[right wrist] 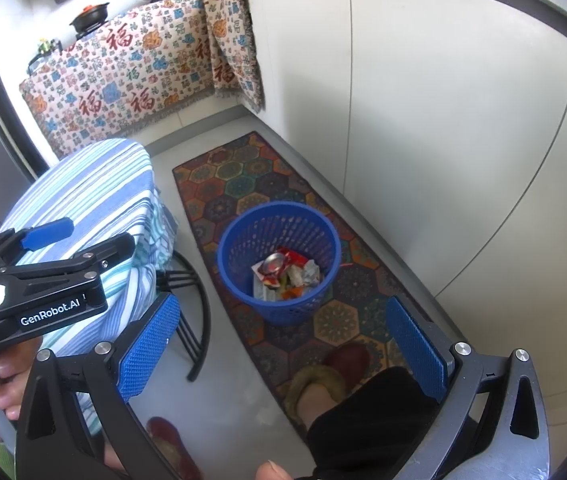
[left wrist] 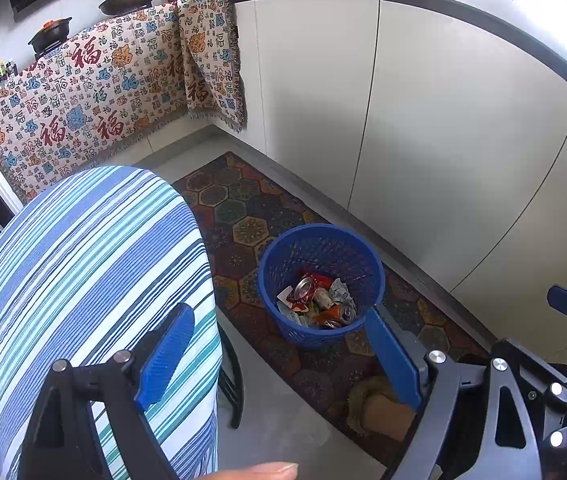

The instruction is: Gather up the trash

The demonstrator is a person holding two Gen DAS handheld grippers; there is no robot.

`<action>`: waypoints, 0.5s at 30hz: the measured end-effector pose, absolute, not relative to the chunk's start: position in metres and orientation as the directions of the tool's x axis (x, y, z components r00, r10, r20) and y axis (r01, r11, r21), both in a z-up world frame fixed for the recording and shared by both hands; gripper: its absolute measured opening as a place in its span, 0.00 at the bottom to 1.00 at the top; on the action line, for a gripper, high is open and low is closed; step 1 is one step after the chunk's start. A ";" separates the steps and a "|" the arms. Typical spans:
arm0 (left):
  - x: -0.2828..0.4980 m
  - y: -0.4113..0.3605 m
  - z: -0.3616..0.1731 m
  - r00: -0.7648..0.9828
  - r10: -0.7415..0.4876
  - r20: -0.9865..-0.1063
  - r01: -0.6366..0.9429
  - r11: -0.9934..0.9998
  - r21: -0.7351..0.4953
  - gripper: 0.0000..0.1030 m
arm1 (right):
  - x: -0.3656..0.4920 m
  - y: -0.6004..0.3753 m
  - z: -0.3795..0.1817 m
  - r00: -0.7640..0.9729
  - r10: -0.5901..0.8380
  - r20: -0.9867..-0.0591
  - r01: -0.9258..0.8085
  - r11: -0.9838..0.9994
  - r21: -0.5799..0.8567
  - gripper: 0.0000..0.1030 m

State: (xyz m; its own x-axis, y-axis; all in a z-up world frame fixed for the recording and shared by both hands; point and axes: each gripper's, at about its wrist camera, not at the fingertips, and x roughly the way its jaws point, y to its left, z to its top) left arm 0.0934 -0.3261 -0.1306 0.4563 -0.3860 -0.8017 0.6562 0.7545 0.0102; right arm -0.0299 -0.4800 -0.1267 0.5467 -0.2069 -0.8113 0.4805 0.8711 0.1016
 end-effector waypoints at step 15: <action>0.092 -0.329 -0.128 0.458 -0.389 -0.800 0.661 0.750 0.014 0.87 | -0.029 -0.480 -0.126 0.547 -0.206 -0.811 0.480 0.871 0.103 1.00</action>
